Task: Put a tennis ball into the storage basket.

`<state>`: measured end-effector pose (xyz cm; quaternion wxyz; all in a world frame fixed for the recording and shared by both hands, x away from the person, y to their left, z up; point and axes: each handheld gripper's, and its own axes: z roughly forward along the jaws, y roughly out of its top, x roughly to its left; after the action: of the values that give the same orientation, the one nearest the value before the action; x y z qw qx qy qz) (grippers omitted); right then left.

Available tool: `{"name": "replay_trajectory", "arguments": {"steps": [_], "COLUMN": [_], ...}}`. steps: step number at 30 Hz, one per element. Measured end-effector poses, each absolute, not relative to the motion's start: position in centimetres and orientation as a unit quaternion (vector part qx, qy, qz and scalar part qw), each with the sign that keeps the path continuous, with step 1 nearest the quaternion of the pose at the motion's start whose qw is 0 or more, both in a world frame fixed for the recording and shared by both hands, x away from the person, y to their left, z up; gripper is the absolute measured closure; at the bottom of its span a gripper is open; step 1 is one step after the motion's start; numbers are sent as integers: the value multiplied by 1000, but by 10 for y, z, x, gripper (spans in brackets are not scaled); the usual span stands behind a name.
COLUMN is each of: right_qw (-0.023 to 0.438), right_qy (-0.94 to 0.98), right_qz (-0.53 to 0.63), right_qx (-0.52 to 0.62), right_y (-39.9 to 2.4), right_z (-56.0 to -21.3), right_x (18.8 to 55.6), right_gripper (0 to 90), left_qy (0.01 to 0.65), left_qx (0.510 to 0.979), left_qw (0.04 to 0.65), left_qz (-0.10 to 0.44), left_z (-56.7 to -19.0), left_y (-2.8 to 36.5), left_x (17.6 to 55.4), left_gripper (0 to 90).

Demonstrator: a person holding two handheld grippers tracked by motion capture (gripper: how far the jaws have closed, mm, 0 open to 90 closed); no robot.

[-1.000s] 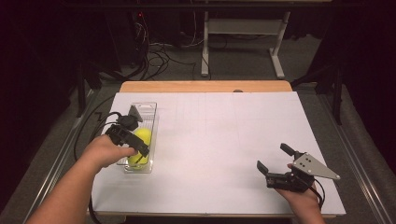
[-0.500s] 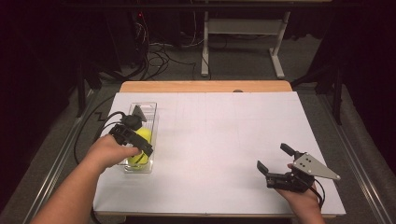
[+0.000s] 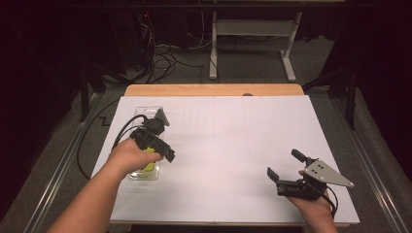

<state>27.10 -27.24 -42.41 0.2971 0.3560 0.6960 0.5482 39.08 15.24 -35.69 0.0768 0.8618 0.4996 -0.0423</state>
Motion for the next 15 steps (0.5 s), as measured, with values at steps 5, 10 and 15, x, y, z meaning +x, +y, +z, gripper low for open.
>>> {"name": "replay_trajectory", "arguments": {"steps": [5, 10, 15], "right_qw": [298, 298, 299], "right_qy": [696, 696, 695], "right_qz": [548, 548, 550], "right_qx": [355, 355, 354], "right_y": [-271, -271, -271], "right_z": [-424, -424, -423], "right_x": [271, 271, 271], "right_gripper": [4, 4, 4], "left_qy": [489, 482, 473], "left_qx": [868, 872, 875], "left_qw": [76, 79, 87], "left_qz": [-42, -46, -52], "left_z": [-355, -355, -354], "left_y": [134, 115, 97], "left_x": [390, 389, 389], "left_gripper": [7, 6, 7]}}
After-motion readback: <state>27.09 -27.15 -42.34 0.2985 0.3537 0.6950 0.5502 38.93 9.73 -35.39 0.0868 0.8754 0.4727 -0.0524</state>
